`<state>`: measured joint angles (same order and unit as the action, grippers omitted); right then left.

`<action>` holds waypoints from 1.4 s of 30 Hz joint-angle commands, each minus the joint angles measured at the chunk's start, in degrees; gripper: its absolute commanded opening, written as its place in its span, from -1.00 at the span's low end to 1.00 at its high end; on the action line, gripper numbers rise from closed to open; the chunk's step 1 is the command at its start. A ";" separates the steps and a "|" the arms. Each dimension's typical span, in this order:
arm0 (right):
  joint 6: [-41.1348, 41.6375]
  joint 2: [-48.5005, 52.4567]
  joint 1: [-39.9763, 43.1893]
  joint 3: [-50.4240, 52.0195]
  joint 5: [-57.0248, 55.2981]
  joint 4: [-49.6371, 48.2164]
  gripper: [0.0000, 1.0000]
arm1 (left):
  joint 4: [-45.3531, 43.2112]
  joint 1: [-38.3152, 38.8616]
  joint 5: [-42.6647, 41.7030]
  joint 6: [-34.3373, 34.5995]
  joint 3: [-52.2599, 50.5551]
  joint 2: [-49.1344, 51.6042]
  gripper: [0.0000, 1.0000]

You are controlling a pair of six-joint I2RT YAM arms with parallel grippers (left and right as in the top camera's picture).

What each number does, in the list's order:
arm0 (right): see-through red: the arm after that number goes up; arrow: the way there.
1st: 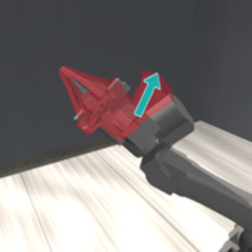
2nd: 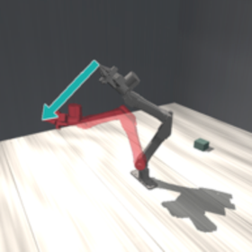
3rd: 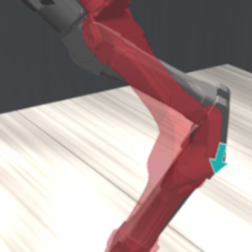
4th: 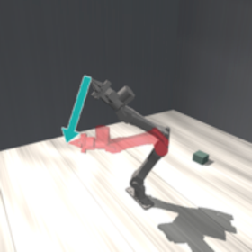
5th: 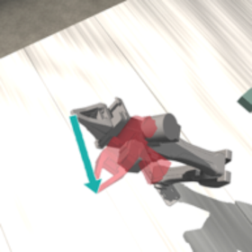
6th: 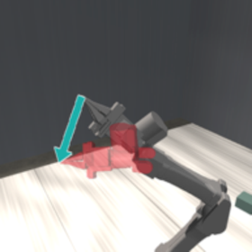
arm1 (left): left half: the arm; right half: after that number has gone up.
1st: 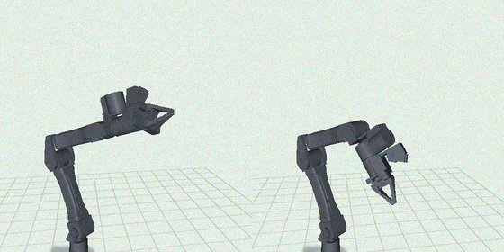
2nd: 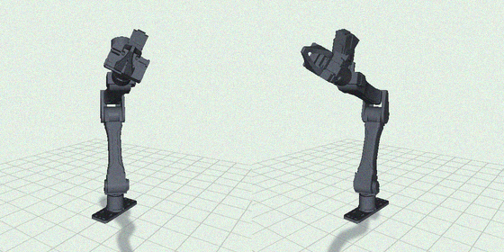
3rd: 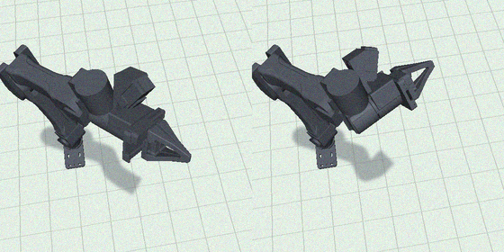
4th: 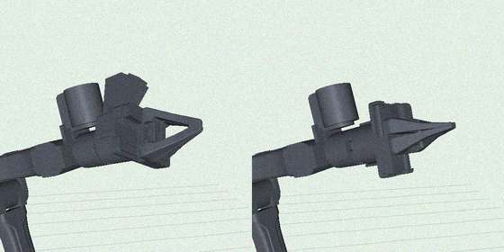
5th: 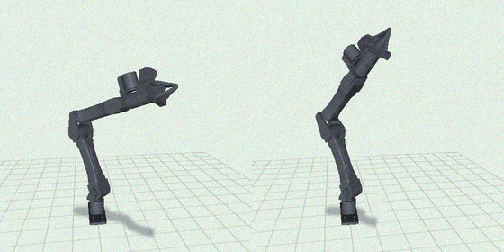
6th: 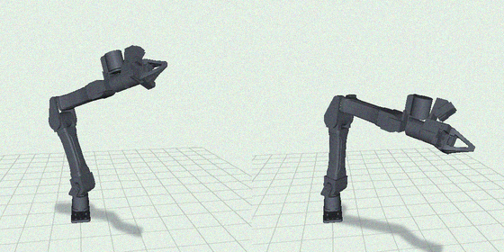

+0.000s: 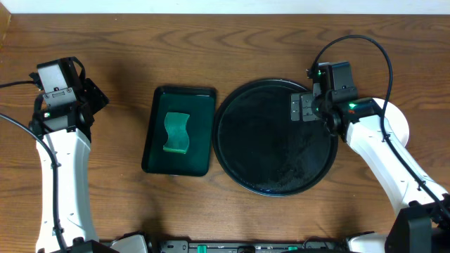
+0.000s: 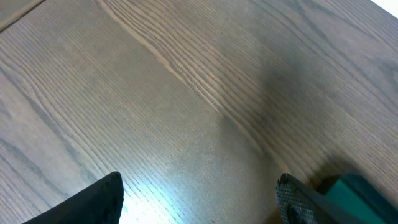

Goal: Clean dirty plates on tray and stack at the side

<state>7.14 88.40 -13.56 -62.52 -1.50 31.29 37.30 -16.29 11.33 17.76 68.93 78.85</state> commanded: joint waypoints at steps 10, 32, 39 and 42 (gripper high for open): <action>0.09 -10.43 0.17 -0.46 -0.17 0.02 0.99 | 0.11 -0.17 0.72 0.07 0.68 -0.42 0.58; 0.09 -31.32 0.17 -0.42 -0.17 6.34 0.99 | 0.11 -0.17 0.72 0.07 0.68 -0.42 0.58; 0.04 -38.84 0.17 -0.42 -3.54 11.80 0.99 | 0.13 -0.17 0.72 0.07 0.68 -0.42 0.58; 0.07 -42.49 0.17 -0.42 -4.46 11.89 0.98 | 0.11 -0.17 0.72 0.07 0.68 -0.42 0.57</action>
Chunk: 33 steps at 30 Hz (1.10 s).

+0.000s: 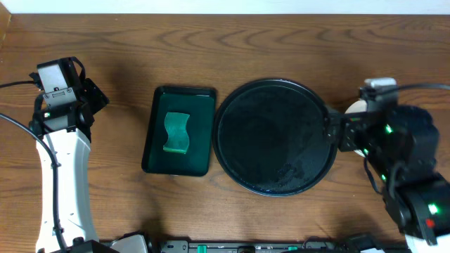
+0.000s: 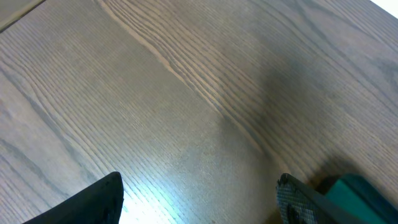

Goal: Clean dirty plates on tray and stack at the side

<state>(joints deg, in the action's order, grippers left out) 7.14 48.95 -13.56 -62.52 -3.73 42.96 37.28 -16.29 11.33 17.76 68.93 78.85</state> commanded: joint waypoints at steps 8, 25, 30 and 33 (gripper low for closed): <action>-1.90 -11.72 0.24 -0.24 -3.43 13.09 0.98 | 0.13 -0.17 0.72 0.07 0.68 -0.42 0.57; -1.62 -34.40 4.57 14.45 -1.95 8.92 0.98 | 0.13 -0.17 0.72 0.07 0.68 -0.42 0.58; -1.42 -40.39 4.63 23.96 -1.60 2.99 0.99 | 0.13 -0.17 0.72 0.07 0.68 -0.42 0.57; -1.42 -43.30 4.63 29.59 -0.35 -1.53 0.99 | 0.13 -0.17 0.72 0.07 0.68 -0.42 0.58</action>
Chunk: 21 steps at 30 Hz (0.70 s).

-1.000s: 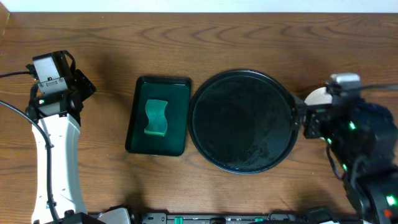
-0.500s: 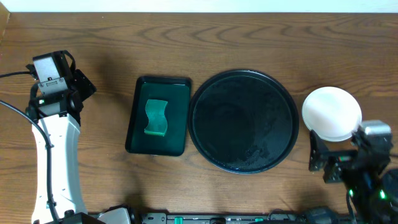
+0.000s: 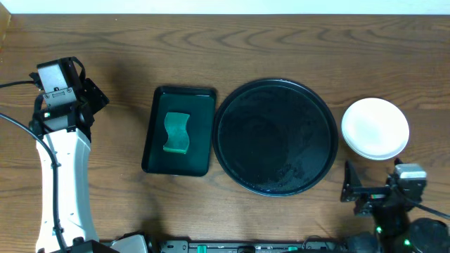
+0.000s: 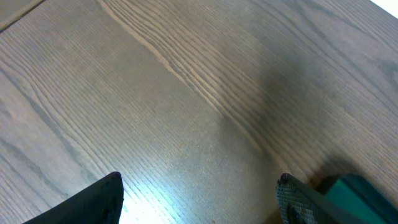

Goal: Clean dirty plates on tray and stack at the side

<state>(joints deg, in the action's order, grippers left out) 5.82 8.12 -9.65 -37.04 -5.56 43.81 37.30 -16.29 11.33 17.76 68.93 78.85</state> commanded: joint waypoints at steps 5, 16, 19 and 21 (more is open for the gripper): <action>-0.13 -6.78 0.74 12.66 3.10 -11.32 0.99 | 0.11 -0.17 0.72 0.07 0.68 -0.42 0.58; -0.13 -7.80 3.61 24.46 10.45 -40.39 0.99 | 0.11 -0.17 0.72 0.07 0.68 -0.42 0.57; -0.13 -7.80 5.66 27.41 13.09 -49.51 0.98 | 0.11 -0.17 0.72 0.07 0.68 -0.42 0.58; -0.11 -7.80 6.49 29.90 13.16 -52.65 0.98 | 0.11 -0.17 0.72 0.07 0.68 -0.42 0.58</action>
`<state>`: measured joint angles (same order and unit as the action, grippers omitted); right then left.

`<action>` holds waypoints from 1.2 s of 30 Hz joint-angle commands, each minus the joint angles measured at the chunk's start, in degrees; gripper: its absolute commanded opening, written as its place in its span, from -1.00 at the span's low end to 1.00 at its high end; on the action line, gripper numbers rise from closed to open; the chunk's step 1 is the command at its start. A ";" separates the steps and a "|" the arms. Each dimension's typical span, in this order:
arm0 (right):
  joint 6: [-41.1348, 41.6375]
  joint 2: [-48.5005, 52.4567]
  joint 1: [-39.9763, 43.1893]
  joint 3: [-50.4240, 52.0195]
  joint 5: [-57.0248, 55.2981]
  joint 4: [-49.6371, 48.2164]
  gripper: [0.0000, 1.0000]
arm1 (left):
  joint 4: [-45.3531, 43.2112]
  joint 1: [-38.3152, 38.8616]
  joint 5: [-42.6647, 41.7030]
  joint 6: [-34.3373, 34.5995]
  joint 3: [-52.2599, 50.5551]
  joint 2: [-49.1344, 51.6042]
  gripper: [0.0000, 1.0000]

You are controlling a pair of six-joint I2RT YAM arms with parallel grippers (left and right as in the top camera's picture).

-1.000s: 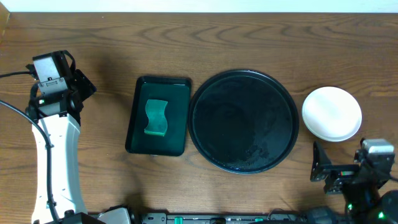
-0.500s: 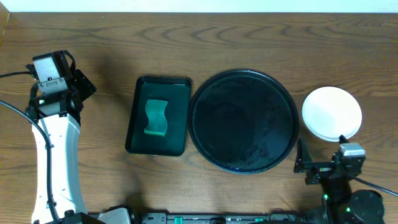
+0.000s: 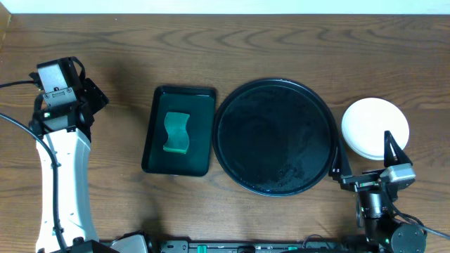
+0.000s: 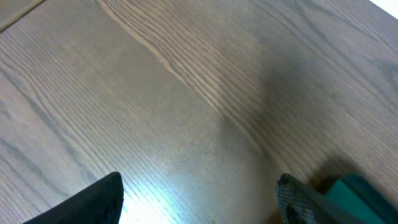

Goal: Clean dirty plates on tray and stack at the side

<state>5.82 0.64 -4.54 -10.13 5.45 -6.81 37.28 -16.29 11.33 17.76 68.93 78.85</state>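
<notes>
A white plate [image 3: 375,127] lies on the wood to the right of the round black tray [image 3: 275,184], whose surface shows only wet streaks. Just below the plate, my right gripper [image 3: 363,159] points up toward it, open and holding nothing. Far to the left, my left gripper [image 4: 199,198] hangs open over bare wood, its dark fingers [image 4: 102,200] spread wide. Whether the white plate is one plate or a stack cannot be told.
A green rectangular tray [image 3: 156,151] holding a green sponge [image 3: 176,133] sits left of the round tray; its corner [image 4: 367,191] shows at the left wrist view's edge. The left arm [image 3: 63,161] runs along the table's left side.
My right gripper has shifted at the bottom right and now stands with its spread fingers just below the white plate. The left arm, trays, sponge and plate have not moved.
My right gripper was over the round tray's upper right rim, its arm covering the plate. Then the arm lay further right, over the plate. Then it was at the bottom right corner with the plate uncovered, and it now sits just under the plate.
</notes>
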 commanded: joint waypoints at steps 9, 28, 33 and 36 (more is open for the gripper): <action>-0.13 -0.35 1.62 9.94 2.08 -3.61 0.99 | 0.13 -0.17 0.72 0.07 0.68 -0.42 0.58; -4.66 -0.37 1.60 9.84 -4.11 10.95 0.99 | 0.13 -0.17 0.72 0.07 0.68 -0.42 0.57; -4.68 -0.37 1.62 9.84 -4.79 11.08 0.99 | 0.13 -0.17 0.72 0.07 0.68 -0.42 0.57; -4.68 -0.37 1.62 9.84 -4.76 11.08 0.99 | 0.13 -0.17 0.72 0.07 0.68 -0.42 0.57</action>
<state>2.26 0.67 -3.22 -0.40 1.83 3.95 37.30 -16.29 11.33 17.76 68.93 78.85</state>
